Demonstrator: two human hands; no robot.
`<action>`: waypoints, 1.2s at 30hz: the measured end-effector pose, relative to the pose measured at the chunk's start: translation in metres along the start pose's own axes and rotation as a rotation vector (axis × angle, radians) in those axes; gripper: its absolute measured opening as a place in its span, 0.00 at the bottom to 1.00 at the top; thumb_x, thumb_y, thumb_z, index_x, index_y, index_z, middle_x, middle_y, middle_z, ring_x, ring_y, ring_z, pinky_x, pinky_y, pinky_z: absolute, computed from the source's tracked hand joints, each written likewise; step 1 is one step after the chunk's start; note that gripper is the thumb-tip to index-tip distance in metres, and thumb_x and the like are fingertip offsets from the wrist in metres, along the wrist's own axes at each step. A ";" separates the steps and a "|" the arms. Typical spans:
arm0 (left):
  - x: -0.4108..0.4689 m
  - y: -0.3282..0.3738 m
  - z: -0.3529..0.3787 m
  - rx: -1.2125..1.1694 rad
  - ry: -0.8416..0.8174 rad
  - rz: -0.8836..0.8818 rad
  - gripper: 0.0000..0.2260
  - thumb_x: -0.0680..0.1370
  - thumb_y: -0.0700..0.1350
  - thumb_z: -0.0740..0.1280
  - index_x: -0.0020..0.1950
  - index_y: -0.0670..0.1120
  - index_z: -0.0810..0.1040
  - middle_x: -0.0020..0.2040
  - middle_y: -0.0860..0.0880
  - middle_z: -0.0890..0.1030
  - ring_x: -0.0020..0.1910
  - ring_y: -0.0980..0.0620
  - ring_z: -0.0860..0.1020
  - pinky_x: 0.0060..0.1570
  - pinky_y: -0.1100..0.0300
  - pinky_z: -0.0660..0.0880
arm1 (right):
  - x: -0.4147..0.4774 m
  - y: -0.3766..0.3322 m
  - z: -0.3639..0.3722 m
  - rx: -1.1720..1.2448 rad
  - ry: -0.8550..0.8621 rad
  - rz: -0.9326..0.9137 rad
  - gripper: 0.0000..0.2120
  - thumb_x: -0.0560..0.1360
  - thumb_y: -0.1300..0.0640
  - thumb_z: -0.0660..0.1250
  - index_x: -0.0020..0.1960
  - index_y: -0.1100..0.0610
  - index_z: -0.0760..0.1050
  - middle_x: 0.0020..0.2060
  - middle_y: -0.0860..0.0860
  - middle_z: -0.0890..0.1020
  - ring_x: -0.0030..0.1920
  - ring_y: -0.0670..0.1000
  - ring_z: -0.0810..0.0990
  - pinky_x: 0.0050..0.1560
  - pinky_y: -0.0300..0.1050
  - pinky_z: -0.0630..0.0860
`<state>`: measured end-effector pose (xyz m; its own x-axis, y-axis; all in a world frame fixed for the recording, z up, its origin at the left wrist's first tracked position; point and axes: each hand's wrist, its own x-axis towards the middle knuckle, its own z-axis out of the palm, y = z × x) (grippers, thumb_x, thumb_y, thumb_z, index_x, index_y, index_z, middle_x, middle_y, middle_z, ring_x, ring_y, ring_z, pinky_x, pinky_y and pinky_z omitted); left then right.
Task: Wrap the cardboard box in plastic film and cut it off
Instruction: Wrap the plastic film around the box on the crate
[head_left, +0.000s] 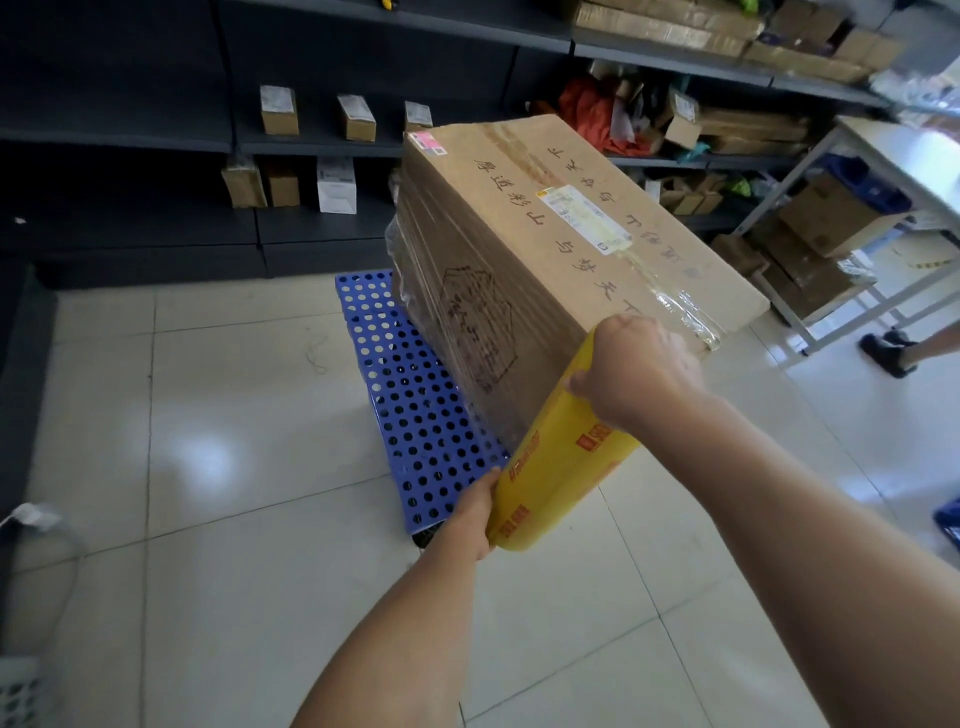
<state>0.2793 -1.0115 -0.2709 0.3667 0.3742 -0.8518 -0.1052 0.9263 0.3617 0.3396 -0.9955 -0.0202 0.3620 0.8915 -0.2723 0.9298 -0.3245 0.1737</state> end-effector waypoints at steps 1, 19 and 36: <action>-0.004 0.000 0.001 0.007 -0.008 -0.010 0.19 0.80 0.56 0.60 0.62 0.43 0.75 0.57 0.41 0.78 0.57 0.42 0.77 0.60 0.48 0.74 | -0.002 0.000 -0.001 0.009 -0.005 0.016 0.13 0.77 0.48 0.65 0.50 0.59 0.70 0.32 0.51 0.66 0.31 0.50 0.68 0.28 0.42 0.66; 0.020 -0.021 0.006 0.044 -0.010 -0.053 0.14 0.83 0.44 0.52 0.50 0.42 0.76 0.44 0.42 0.79 0.44 0.44 0.77 0.54 0.48 0.74 | -0.010 0.027 0.016 0.131 -0.067 0.121 0.13 0.68 0.60 0.72 0.35 0.58 0.67 0.33 0.51 0.71 0.30 0.49 0.69 0.25 0.39 0.66; 0.053 -0.049 0.063 -0.207 -0.060 0.060 0.16 0.83 0.45 0.55 0.63 0.39 0.75 0.60 0.40 0.79 0.54 0.43 0.79 0.55 0.47 0.77 | 0.004 0.089 0.039 0.123 0.067 0.129 0.23 0.74 0.42 0.67 0.34 0.57 0.62 0.33 0.52 0.69 0.38 0.55 0.73 0.32 0.45 0.69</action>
<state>0.3622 -1.0400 -0.3104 0.4074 0.4316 -0.8048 -0.3139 0.8938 0.3204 0.4260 -1.0333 -0.0428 0.4776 0.8576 -0.1908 0.8784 -0.4703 0.0847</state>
